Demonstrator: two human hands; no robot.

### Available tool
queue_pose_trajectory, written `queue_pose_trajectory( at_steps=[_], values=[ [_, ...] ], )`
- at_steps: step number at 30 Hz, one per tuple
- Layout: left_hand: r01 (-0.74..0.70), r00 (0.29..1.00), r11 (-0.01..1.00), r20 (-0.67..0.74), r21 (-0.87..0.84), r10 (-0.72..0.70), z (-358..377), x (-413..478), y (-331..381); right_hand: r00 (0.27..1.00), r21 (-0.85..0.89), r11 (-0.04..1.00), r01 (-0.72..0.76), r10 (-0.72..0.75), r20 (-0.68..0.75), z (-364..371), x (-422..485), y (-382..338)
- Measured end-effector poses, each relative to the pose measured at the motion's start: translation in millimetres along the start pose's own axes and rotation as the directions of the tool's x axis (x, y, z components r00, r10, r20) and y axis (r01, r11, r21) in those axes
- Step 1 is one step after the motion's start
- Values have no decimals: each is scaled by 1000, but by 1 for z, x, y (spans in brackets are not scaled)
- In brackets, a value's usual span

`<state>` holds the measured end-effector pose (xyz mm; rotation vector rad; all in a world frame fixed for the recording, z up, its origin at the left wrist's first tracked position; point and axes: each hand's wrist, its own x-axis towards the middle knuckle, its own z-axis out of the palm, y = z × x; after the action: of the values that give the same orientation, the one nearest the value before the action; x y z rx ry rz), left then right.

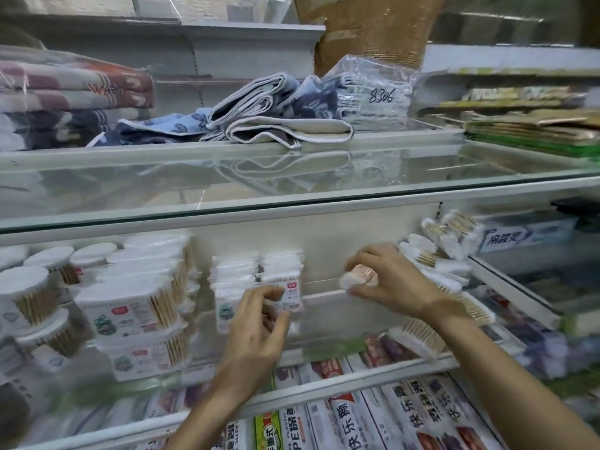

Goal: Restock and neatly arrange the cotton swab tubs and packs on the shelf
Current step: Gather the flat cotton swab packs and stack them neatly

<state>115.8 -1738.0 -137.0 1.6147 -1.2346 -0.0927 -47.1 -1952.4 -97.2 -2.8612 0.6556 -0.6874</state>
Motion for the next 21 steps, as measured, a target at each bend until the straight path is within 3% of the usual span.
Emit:
queue_pose_trajectory(
  at_steps=[4,9,13,15,17,19,21],
  values=[
    [-10,999,1000,53,-28,11,20,9,10,993,-332,942,54,-15,117,-3,-16,30],
    [124,985,991,125,-52,-116,38,21,16,999,-269,962,50,-47,20,3,-21,42],
    [177,976,979,146,-97,-162,41,32,20,993,116,990,-76,85,-80,-13,-16,31],
    [210,969,964,168,-165,-182,40,36,22,979,418,889,-187,205,2,-26,-12,20],
    [245,962,941,183,-235,-204,39,39,24,961,661,703,-262,250,115,-33,-9,11],
    [282,954,912,186,-298,-234,39,41,26,954,739,608,-290,248,170,-33,-8,6],
    [304,950,892,179,-336,-256,39,42,26,953,758,581,-297,232,195,-29,-6,1]
  ],
)
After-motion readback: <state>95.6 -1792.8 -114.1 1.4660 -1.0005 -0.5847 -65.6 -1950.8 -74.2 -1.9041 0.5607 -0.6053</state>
